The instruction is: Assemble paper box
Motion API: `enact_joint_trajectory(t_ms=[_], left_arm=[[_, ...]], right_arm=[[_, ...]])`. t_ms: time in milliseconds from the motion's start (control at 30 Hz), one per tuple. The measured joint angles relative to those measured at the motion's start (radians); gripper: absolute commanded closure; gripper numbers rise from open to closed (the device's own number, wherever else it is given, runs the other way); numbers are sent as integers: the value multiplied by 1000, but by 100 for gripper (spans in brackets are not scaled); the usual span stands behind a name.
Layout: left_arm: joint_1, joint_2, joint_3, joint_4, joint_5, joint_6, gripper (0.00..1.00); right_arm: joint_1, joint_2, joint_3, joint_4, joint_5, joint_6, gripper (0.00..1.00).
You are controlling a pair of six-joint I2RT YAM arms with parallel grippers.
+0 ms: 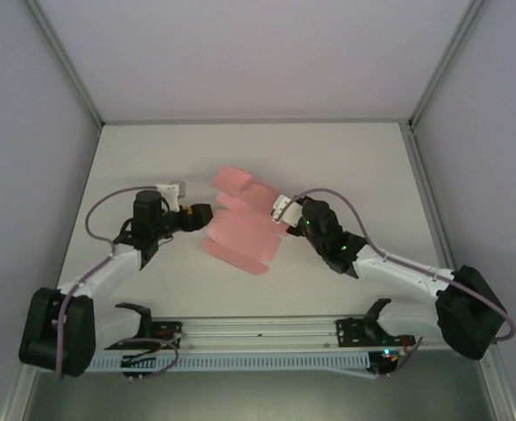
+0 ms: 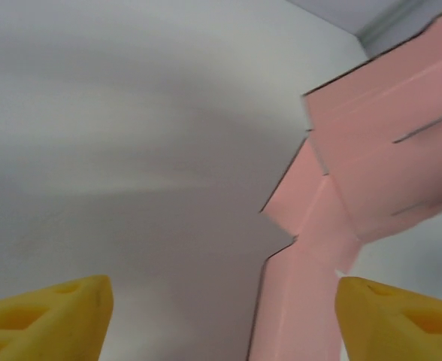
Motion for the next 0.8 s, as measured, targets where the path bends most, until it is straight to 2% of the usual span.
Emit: enact_joint_trajectory(t_ms=[67, 200, 300, 367, 400, 533, 600, 800], left_arm=[[0, 55, 4, 53, 48, -3, 41], [0, 143, 15, 147, 113, -4, 64], [0, 165, 15, 206, 144, -9, 73], [-1, 168, 15, 245, 159, -7, 74], [-3, 168, 15, 262, 164, -5, 79], [-8, 181, 18, 289, 178, 15, 80], [-10, 196, 20, 287, 179, 26, 69], [-6, 203, 48, 197, 114, 83, 65]], right_arm=[[0, 0, 0, -6, -6, 3, 100], [-4, 4, 0, -10, -12, 18, 100], [-4, 16, 0, -12, -13, 27, 100], [-4, 26, 1, -17, -13, 29, 100], [-4, 30, 1, -19, -13, 34, 100], [-6, 33, 2, -25, -16, 46, 100], [-6, 33, 5, -26, -21, 50, 100], [-6, 33, 24, -48, -40, 53, 100]])
